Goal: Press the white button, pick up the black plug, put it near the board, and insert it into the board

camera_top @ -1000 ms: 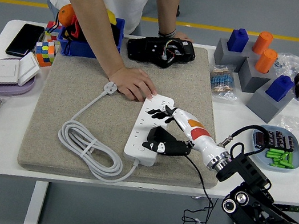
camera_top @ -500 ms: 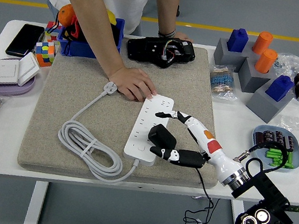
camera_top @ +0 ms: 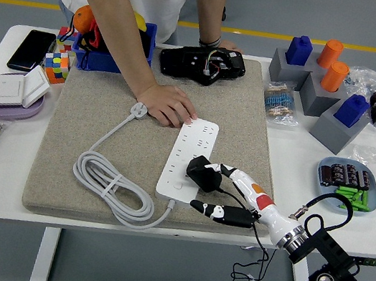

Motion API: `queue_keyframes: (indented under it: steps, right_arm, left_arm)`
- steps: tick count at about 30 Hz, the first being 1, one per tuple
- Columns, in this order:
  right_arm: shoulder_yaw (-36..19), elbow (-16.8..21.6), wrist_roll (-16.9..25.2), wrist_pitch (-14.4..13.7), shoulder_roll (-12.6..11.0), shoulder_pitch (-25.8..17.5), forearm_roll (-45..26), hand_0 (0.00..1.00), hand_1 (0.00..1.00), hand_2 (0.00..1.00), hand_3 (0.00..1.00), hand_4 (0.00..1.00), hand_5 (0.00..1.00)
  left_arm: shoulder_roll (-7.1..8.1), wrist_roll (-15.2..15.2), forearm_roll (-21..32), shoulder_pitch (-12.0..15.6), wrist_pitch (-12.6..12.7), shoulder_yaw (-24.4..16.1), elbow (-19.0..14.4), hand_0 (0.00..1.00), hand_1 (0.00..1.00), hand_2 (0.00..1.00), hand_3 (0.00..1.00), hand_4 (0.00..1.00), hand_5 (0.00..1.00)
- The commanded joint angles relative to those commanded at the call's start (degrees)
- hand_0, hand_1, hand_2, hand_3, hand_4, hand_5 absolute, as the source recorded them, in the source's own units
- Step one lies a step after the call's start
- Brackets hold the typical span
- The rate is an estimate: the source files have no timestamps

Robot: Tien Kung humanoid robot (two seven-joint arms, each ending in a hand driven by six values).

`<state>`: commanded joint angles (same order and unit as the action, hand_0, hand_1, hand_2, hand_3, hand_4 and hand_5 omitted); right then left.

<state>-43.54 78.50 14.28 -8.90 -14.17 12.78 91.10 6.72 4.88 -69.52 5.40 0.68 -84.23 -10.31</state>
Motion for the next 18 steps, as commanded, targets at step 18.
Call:
queue_keyframes:
  steps: [18]
  right_arm:
    - [0.96,-1.05,0.27,-0.38,0.76,1.01,0.42,0.904,0.817,0.776,0.741,0.891,0.663]
  left_arm:
    - [-0.26,0.05,-0.12,0.02,-0.07,-0.37,0.00,0.463,0.495,0.520,0.568,0.609,0.246]
